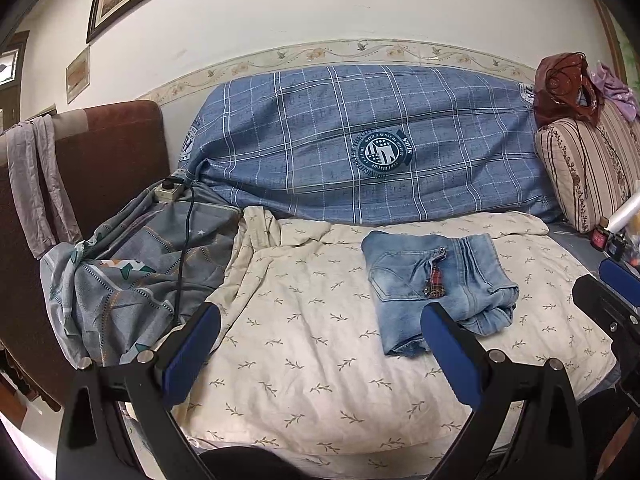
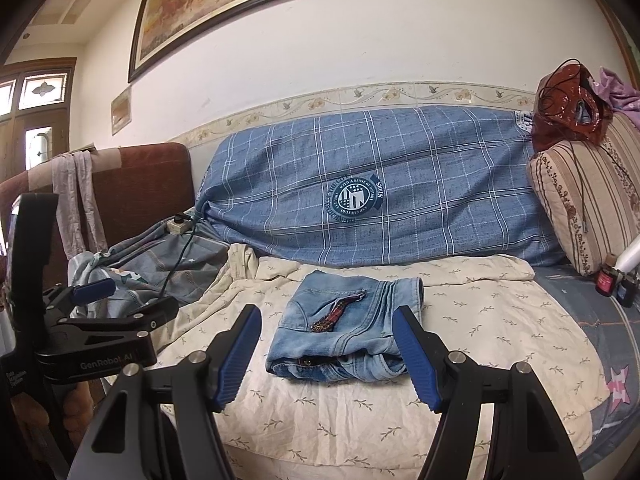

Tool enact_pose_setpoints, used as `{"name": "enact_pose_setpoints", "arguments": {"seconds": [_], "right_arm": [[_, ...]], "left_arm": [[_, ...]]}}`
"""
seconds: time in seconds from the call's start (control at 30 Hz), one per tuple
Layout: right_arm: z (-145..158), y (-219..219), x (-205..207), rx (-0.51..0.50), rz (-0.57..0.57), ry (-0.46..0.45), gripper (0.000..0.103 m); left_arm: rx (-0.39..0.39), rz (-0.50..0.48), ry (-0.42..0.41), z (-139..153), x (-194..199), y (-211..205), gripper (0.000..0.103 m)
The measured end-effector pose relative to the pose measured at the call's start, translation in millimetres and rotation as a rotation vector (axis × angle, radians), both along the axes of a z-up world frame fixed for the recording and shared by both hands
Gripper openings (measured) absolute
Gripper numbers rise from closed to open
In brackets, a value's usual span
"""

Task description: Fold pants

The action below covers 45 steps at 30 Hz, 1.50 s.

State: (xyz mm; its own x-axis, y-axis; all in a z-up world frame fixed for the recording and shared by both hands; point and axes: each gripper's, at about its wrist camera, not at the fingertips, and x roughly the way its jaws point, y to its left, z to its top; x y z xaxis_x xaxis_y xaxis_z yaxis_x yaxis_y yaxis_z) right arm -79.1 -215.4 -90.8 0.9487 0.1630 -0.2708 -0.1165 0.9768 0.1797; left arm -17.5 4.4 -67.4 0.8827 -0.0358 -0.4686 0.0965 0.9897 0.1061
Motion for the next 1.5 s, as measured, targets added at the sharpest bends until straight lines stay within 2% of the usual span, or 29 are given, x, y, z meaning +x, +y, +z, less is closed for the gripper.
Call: {"name": "enact_pose_setpoints", "arguments": {"seconds": [1.5], "right_arm": [[10.5,11.9,-2.2,-0.017,0.035,-0.015,0.071]], "left_arm": [[-0.053,0.002,-0.027,14.8,-6.8,16.9,0.1]]}}
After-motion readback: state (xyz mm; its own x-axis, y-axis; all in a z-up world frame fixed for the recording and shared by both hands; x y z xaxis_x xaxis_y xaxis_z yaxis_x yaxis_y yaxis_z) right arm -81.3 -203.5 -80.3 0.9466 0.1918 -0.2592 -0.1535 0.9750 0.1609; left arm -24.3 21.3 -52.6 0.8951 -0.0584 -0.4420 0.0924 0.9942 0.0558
